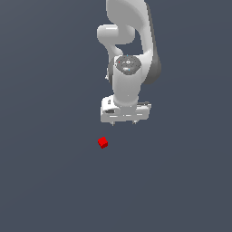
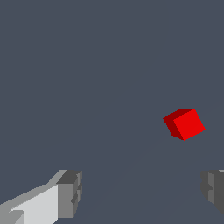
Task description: Pick up the red cube and move it to a goal position.
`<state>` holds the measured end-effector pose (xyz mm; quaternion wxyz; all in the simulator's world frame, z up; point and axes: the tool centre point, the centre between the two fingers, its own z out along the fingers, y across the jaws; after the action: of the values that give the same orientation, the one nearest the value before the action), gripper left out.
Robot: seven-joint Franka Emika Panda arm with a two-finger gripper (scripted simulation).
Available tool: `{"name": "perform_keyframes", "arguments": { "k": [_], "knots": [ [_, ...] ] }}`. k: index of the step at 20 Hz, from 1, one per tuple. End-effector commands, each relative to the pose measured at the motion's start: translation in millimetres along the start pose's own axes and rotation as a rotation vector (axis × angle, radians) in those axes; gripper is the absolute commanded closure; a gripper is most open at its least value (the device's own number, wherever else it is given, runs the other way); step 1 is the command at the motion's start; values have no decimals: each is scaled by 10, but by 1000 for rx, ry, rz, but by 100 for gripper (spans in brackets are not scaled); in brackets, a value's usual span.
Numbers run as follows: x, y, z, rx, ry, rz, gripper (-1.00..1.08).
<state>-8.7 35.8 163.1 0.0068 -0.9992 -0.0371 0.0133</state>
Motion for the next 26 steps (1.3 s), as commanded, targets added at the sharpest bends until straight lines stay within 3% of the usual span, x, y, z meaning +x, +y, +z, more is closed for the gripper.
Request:
{"name": "perform_keyframes", "arguments": {
  "k": [1,13,26],
  "knots": [
    [0,0,0,0,0,0,-92],
    [-10,165,209,-3,3,-73,-92],
    [60,699,882,-12,13,-307,-92]
  ]
}}
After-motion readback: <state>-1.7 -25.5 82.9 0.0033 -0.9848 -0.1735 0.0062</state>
